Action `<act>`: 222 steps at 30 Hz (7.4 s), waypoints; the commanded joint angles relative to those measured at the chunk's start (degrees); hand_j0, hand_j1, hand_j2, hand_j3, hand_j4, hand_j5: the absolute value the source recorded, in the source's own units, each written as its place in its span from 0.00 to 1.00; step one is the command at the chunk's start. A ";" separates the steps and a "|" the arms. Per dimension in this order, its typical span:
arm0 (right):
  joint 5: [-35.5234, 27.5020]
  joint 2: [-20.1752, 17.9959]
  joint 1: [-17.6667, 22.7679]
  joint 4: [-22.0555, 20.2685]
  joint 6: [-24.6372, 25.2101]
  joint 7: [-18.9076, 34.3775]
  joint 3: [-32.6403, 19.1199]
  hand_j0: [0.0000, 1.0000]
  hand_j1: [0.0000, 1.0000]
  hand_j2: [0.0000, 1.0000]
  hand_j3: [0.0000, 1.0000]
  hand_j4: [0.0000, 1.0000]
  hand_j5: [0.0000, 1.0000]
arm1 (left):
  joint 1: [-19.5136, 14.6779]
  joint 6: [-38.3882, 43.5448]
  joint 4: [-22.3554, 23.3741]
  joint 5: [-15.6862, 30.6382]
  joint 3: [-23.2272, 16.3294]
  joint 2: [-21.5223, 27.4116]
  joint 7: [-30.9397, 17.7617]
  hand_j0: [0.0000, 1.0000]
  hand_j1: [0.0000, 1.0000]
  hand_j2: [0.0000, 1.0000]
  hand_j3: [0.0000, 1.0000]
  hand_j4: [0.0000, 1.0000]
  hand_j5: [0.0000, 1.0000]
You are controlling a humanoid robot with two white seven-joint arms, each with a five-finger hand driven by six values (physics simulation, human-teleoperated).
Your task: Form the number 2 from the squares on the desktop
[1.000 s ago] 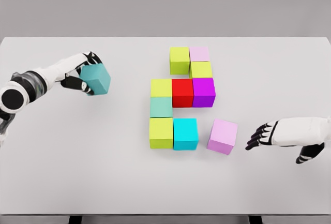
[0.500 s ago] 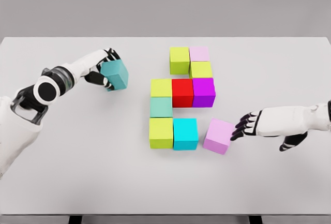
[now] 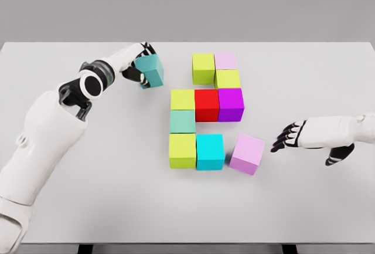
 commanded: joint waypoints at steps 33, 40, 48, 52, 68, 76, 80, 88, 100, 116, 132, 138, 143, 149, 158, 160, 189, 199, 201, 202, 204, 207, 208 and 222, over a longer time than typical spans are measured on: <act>-0.09 6.64 -2.20 3.77 0.13 -0.02 -0.21 1.00 1.00 1.00 1.00 1.00 1.00 | -6.33 -0.21 14.15 -15.69 0.12 -13.85 0.94 0.30 0.30 0.30 0.30 0.30 0.30; -0.18 6.72 -2.55 3.68 0.13 -0.02 -0.30 1.00 1.00 1.00 1.00 1.00 1.00 | -6.51 -0.30 14.15 -17.62 0.21 -15.25 0.94 0.32 0.32 0.32 0.32 0.32 0.32; -0.18 7.25 -2.64 3.59 0.13 -0.02 -0.30 1.00 1.00 1.00 1.00 1.00 1.00 | -6.68 -0.30 14.23 -17.71 0.21 -14.99 0.94 0.51 0.51 0.51 0.51 0.51 0.51; -0.18 7.25 -2.90 3.68 0.13 -0.02 -0.30 1.00 1.00 1.00 1.00 1.00 1.00 | -6.68 -0.39 14.23 -17.71 0.29 -14.99 0.94 0.67 0.67 0.67 0.67 0.67 0.67; 0.08 5.14 -2.11 1.57 0.13 -0.02 0.14 1.00 1.00 1.00 1.00 1.00 1.00 | -6.33 -0.04 14.23 -17.62 0.38 -15.17 3.93 0.92 0.92 0.92 0.92 0.92 0.92; 0.70 4.26 -2.02 2.36 0.13 -0.02 -0.04 1.00 1.00 1.00 1.00 1.00 1.00 | -6.33 0.05 13.88 -17.01 0.47 -14.29 3.75 1.00 1.00 1.00 1.00 1.00 1.00; -0.44 4.17 -1.76 5.88 0.13 -0.02 -4.08 1.00 1.00 1.00 1.00 1.00 1.00 | -6.33 -0.56 13.27 -16.39 0.38 -12.79 3.75 1.00 1.00 1.00 1.00 1.00 1.00; -20.65 4.70 13.88 11.42 0.13 -0.02 -31.94 1.00 1.00 1.00 1.00 1.00 1.00 | -6.51 -0.83 13.18 -15.86 -1.64 -7.08 3.05 1.00 1.00 1.00 1.00 1.00 1.00; -23.38 10.59 16.70 10.98 0.13 -0.02 -37.92 1.00 1.00 1.00 1.00 1.00 1.00 | -14.06 -6.71 19.06 -5.50 -10.69 -3.92 -8.53 1.00 1.00 1.00 1.00 1.00 1.00; -23.47 10.59 17.66 10.45 0.13 -0.02 -38.27 1.00 1.00 1.00 1.00 1.00 1.00 | -23.12 -13.39 31.02 -3.65 -18.60 -3.48 -9.36 1.00 1.00 1.00 1.00 1.00 1.00; -23.47 10.77 18.72 6.85 0.13 -0.02 -38.71 1.00 1.00 1.00 1.00 1.00 1.00 | -24.08 -16.30 32.87 -4.09 -21.94 -5.85 -9.36 1.00 1.00 1.00 1.00 1.00 1.00; -23.47 12.17 19.16 5.27 0.13 -0.02 -38.71 1.00 1.00 1.00 1.00 1.00 1.00 | -24.00 -16.38 32.87 -4.00 -22.91 -6.29 -9.36 1.00 1.00 1.00 1.00 1.00 1.00; -23.47 12.09 19.25 1.84 0.13 -0.02 -38.80 1.00 1.00 1.00 1.00 1.00 1.00 | -23.82 -17.79 32.78 -4.00 -22.91 -6.29 -9.36 1.00 1.00 1.00 1.00 1.00 1.00; -23.47 12.09 19.25 1.75 0.13 -0.02 -38.89 1.00 1.00 1.00 1.00 1.00 1.00 | -23.56 -18.05 32.34 -3.91 -22.82 -6.11 -9.36 1.00 1.00 1.00 1.00 1.00 1.00; -23.47 12.26 19.16 1.75 0.13 -0.02 -40.03 1.00 1.00 1.00 1.00 1.00 1.00 | -23.47 -19.99 31.99 -3.47 -22.21 -5.50 -9.36 1.00 1.00 1.00 1.00 1.00 1.00; -23.47 12.53 19.42 1.66 0.13 -0.02 -40.03 1.00 1.00 1.00 1.00 1.00 1.00 | -23.82 -19.99 32.08 -3.38 -22.12 -5.41 -9.36 1.00 1.00 1.00 1.00 1.00 1.00; -23.38 11.91 23.90 -1.77 0.24 -0.02 -42.93 1.00 1.00 1.00 1.00 1.00 1.00 | -24.00 -49.16 31.99 0.40 -22.91 6.37 -9.36 1.00 1.00 1.00 1.00 1.00 1.00; -23.30 11.47 25.05 -1.94 0.13 -0.02 -43.81 1.00 1.00 1.00 1.00 1.00 1.00 | -24.00 -57.17 32.60 9.01 -26.69 7.51 -9.36 1.00 1.00 1.00 1.00 1.00 1.00; -23.38 11.47 25.13 -2.12 0.13 -0.02 -43.81 1.00 1.00 1.00 1.00 1.00 1.00 | -24.00 -57.25 32.60 9.10 -26.69 8.04 -9.36 1.00 1.00 1.00 1.00 1.00 1.00; -23.38 11.47 25.13 -2.21 0.13 -0.02 -43.81 1.00 1.00 1.00 1.00 1.00 1.00 | -24.00 -57.25 32.60 9.36 -26.69 8.39 -9.36 1.00 1.00 1.00 1.00 1.00 1.00; -23.38 11.91 25.13 -2.56 0.13 -0.02 -43.63 1.00 1.00 1.00 1.00 1.00 1.00 | -24.17 -56.64 32.87 12.43 -26.69 9.53 -9.36 1.00 1.00 1.00 1.00 1.00 1.00; -23.47 12.17 24.87 -4.05 0.76 -0.02 -43.81 1.00 1.00 1.00 1.00 1.00 1.00 | -24.44 -56.20 39.02 19.82 -26.34 9.44 -9.36 1.00 1.00 1.00 1.00 1.00 1.00; -23.47 12.17 24.87 -5.01 1.38 -0.02 -43.81 1.00 1.00 1.00 1.00 1.00 1.00 | -24.61 -56.11 39.02 20.78 -26.25 9.53 -9.36 1.00 1.00 1.00 1.00 1.00 1.00; -29.89 11.56 24.96 -6.16 2.61 -0.02 -46.09 1.00 1.00 1.00 1.00 1.00 1.00 | -24.79 -40.64 39.72 21.75 -29.32 5.23 -9.36 1.00 1.00 1.00 1.00 1.00 1.00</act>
